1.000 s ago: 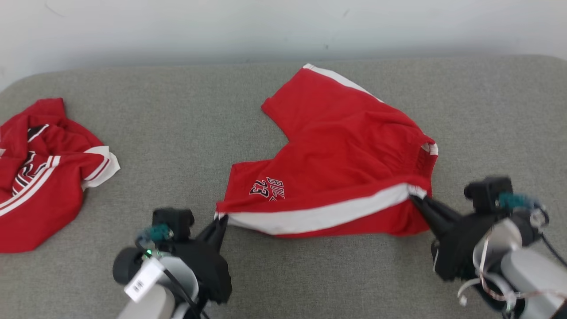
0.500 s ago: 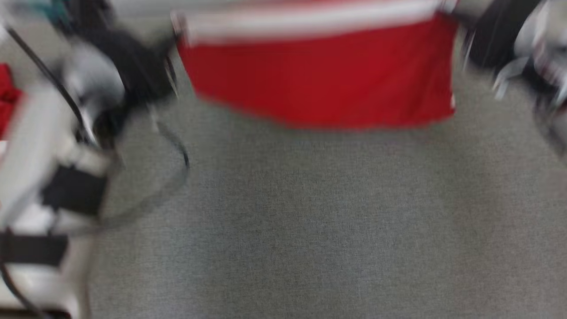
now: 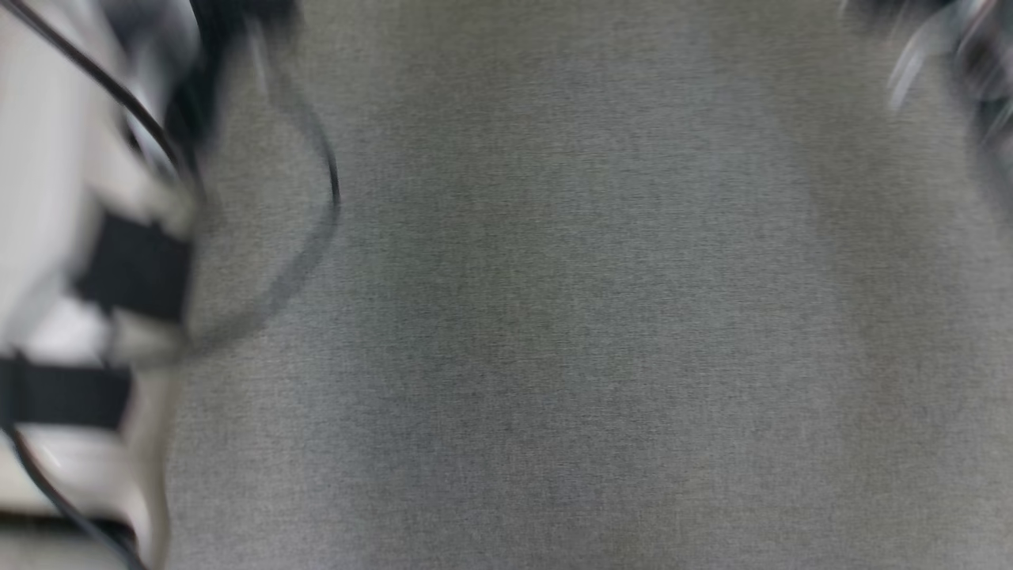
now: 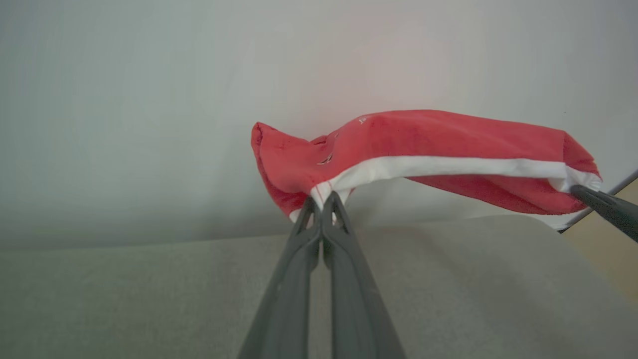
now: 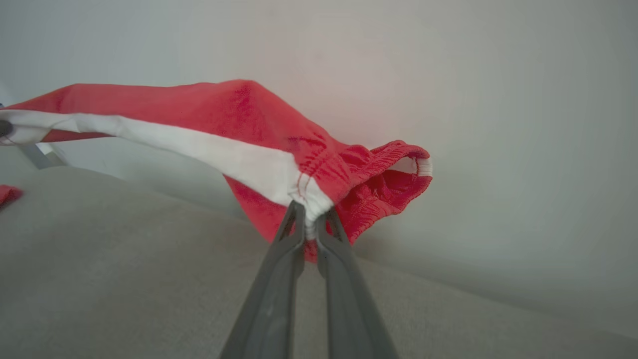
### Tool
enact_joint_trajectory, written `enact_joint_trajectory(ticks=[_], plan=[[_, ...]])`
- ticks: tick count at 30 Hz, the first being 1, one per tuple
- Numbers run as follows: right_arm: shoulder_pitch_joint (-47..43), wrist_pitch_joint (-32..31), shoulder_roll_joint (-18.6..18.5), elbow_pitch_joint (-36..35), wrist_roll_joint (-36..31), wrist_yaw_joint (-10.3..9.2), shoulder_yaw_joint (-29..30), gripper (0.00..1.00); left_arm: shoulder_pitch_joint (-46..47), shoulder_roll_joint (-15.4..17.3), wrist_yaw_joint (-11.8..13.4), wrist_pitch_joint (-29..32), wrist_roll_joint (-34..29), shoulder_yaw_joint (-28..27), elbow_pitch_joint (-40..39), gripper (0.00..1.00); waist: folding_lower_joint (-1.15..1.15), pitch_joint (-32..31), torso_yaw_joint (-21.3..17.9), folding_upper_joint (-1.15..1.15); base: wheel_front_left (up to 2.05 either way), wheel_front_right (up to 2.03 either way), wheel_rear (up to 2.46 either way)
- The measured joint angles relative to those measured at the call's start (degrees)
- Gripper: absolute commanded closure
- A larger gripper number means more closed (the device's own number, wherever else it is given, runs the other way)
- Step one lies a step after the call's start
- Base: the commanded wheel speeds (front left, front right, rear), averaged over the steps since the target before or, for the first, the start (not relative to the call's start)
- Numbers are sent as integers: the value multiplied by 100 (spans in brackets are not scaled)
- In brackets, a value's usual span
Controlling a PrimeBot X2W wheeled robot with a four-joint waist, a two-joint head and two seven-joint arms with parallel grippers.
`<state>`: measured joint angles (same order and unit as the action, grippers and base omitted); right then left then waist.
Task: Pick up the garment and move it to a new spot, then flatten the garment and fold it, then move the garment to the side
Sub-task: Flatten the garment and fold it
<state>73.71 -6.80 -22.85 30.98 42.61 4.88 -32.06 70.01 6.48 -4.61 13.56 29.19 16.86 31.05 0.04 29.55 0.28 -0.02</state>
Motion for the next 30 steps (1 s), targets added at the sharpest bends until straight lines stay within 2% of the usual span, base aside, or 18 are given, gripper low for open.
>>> enact_joint_trajectory(ticks=[1, 2, 6, 12, 19, 30], plan=[[-371, 59, -20, 69, 5, 145, -113, 100, -385, 33, -11, -25, 0, 92, 122, 100, 0, 20, 35, 0, 0, 0, 0], [-710, 129, -56, 103, 15, 203, -208, 100, -736, 59, -60, -43, 9, 160, 201, 100, 0, 24, 65, 0, 0, 0, 0], [-1730, 565, -209, 176, 90, 201, -326, 100, -1798, 124, -148, -277, 56, 341, 313, 100, -3, -107, 129, 1, 0, 0, 0], [-2932, 998, -294, 37, 247, 218, -512, 100, -2792, 129, -154, -605, 162, 383, 274, 100, -4, -503, 128, 1, 0, 0, 0], [-3650, 1193, -391, -58, 344, 219, -686, 100, -3485, 122, -197, -864, 163, 472, 143, 100, -5, -1075, 80, 2, 0, 0, 0], [-4760, 1120, -545, -230, 751, 226, -845, 100, -4526, 81, -223, -880, 394, 650, 171, 100, -6, -1922, 63, 3, 0, 0, 0]])
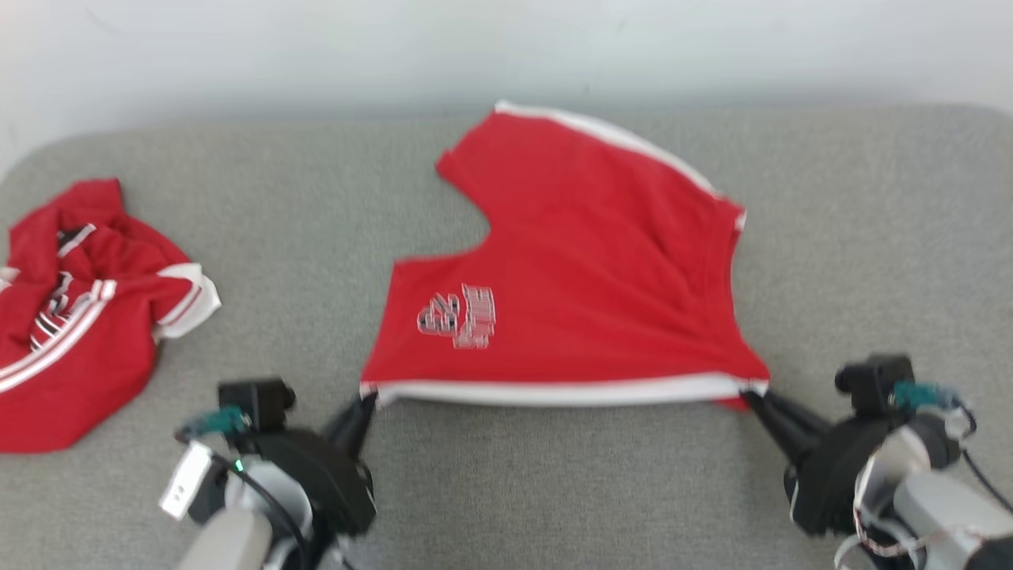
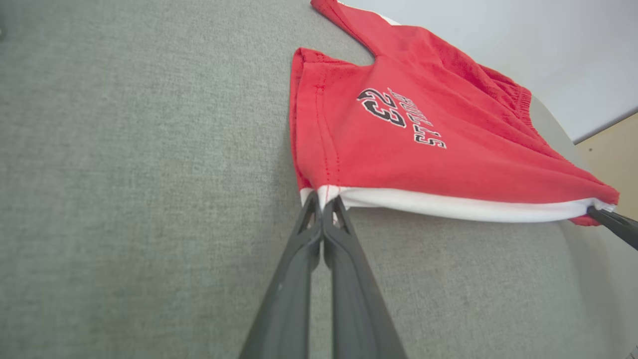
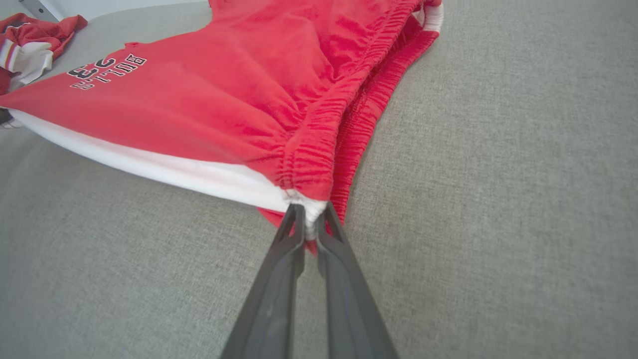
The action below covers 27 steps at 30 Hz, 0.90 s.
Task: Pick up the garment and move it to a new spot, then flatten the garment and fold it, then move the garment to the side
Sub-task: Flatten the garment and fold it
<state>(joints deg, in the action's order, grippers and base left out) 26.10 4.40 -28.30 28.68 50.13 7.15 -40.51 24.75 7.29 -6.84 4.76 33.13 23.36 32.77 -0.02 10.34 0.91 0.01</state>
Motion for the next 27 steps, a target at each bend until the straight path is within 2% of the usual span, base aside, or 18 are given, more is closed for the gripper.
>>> enact_joint_trajectory(ticks=[6, 12, 27], plan=[[-741, -97, -133, -207, 115, -21, -81, 100, -621, 60, 30, 196, -114, 337, -174, 100, 0, -567, 29, 0, 0, 0, 0], [-1008, -249, -279, -501, 167, -203, -114, 100, -1028, 200, 35, 535, -230, 522, -465, 100, 0, -901, 87, 0, 0, 0, 0], [-1180, -977, -423, -873, 282, -541, -281, 100, -1385, 222, 136, 1069, 10, 542, -871, 100, 2, -994, 245, -1, 0, 0, 0]])
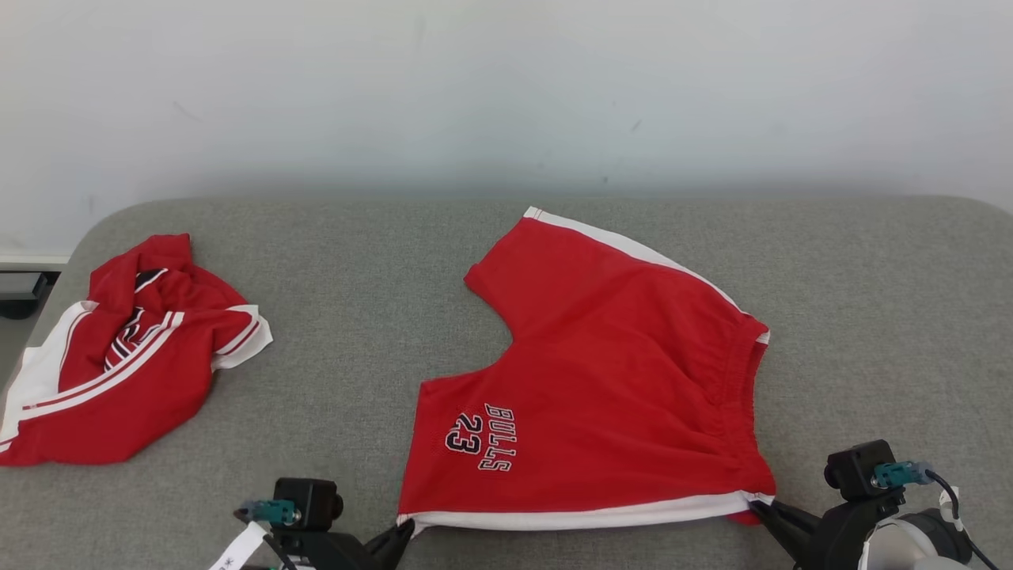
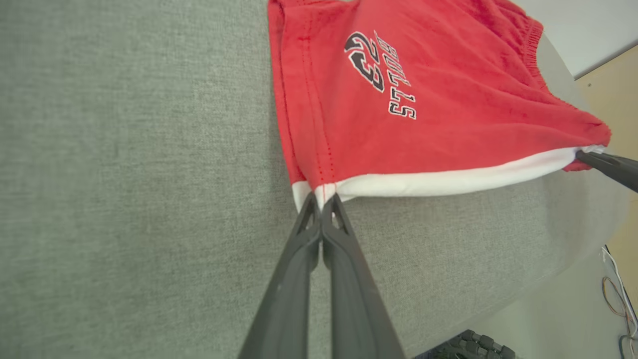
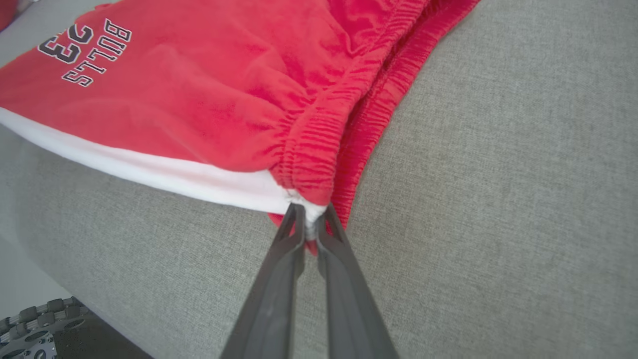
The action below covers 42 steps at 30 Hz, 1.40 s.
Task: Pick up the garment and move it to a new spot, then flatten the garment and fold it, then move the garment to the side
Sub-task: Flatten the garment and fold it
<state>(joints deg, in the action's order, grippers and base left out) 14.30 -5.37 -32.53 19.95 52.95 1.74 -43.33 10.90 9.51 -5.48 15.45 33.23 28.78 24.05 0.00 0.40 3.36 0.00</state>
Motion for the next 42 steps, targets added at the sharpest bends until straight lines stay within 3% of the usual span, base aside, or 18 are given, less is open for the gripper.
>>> enact_joint_trajectory(ticks=[3, 4, 5, 6, 7, 16, 21, 25, 30, 37, 42], plan=[[-5, -109, -42, -70, 25, -67, 0, 100, -24, -30, 45, 75, 63, -11, -30, 100, 0, 14, 6, 0, 0, 0, 0], [-6, -127, -54, -107, 42, -79, 2, 100, -24, -30, 46, 92, 64, -21, -58, 63, 0, 20, 7, 0, 0, 0, 0], [-7, -142, -63, -138, 49, -81, 9, 71, -24, -31, 54, 92, 68, -33, -80, 0, 0, 26, 9, 0, 0, 0, 0], [-7, -171, -67, -167, 58, -81, 16, 41, -24, -30, 86, 108, 69, -46, -97, 0, 0, 31, 10, 0, 0, 0, 0], [-7, -179, -68, -190, 99, -81, 29, 0, -24, -26, 101, 124, 71, -59, -108, 0, 0, 34, 11, 0, 0, 0, 0], [-112, -270, -166, -631, 516, -62, 296, 0, -34, 118, 144, 179, 274, -294, -558, 0, 0, 29, 10, 0, 0, 0, 0], [-109, -44, -198, -969, 654, -77, 575, 0, -30, 168, 263, -105, 277, -569, -950, 0, 0, 31, 1, 0, 0, 0, 0], [-57, 368, -156, -1104, 535, -266, 818, 0, 7, 109, 723, -661, 160, -973, -1235, 0, 0, 45, -26, 0, 0, 0, 0], [80, 1071, -16, -1182, 116, -664, 1118, 0, 3, 212, 1055, -1218, -208, -1240, -1533, 0, 0, 64, -91, 0, 0, 0, 0], [73, 1931, 182, -1128, -361, -880, 1452, 0, -156, 315, 1184, -1891, -781, -1471, -1942, 0, 0, 82, -223, -1, 0, 0, 0], [-199, 1949, 325, -1074, -556, -888, 1613, 0, -392, 303, 1211, -2102, -1036, -1508, -2098, 0, 0, 57, -292, 0, 0, 0, 0]])
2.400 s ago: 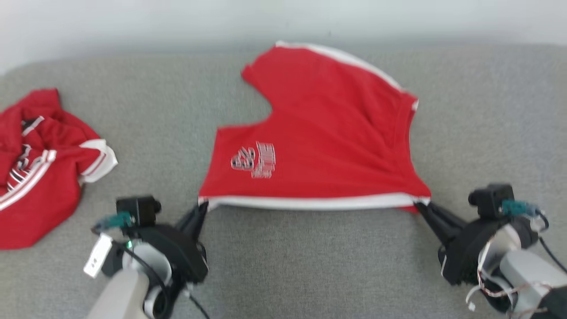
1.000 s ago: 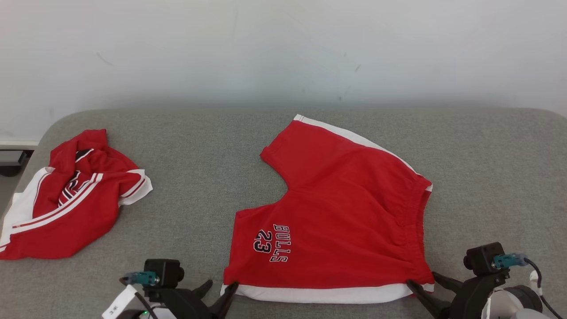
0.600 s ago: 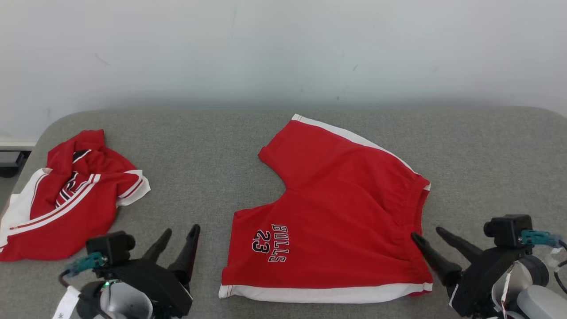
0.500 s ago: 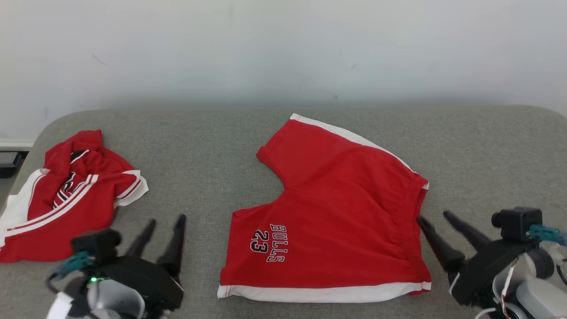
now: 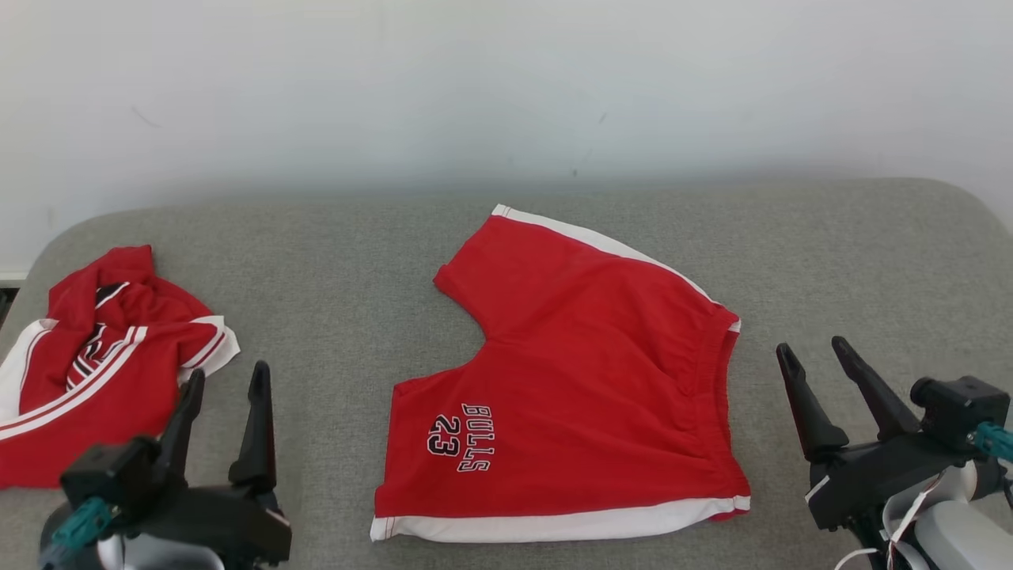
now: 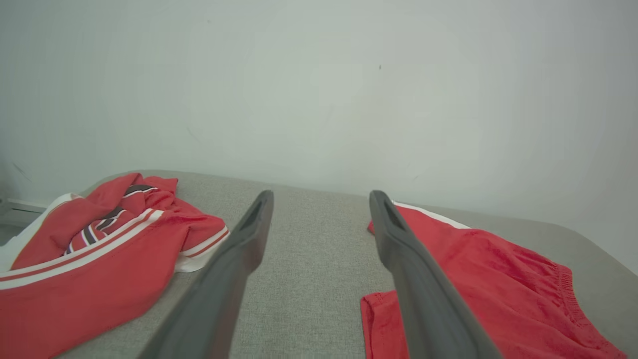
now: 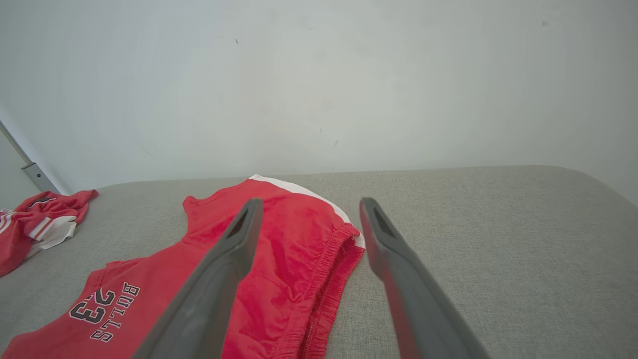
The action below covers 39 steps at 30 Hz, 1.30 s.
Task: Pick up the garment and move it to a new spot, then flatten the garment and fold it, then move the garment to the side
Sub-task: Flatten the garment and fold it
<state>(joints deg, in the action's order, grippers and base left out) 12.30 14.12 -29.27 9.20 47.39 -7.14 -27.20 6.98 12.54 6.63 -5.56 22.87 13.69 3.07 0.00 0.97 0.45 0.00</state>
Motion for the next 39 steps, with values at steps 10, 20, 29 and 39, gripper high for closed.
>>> enact_joint_trajectory(ticks=[10, 20, 29, 39], plan=[[-631, 10, 472, 426, -695, 0, 977, 0, -488, -132, 47, -169, -241, -241, -104, 0, 0, -8, -150, 0, 0, 0, 0], [-912, 11, 770, 444, -1322, 0, 1184, 0, -693, -109, 48, 60, -1081, -238, -37, 0, 0, -30, -167, 0, 0, 0, 0], [-1043, -55, 884, 304, -1694, 0, 1355, 0, -786, -180, 48, 365, -1339, -268, -138, 0, 0, -106, -138, 0, 0, 0, 0], [-1230, -162, 1049, 130, -1846, 0, 1610, 0, -828, -313, 48, 558, -1426, -315, -229, 0, 0, -121, -36, 0, 0, 0, 0]])
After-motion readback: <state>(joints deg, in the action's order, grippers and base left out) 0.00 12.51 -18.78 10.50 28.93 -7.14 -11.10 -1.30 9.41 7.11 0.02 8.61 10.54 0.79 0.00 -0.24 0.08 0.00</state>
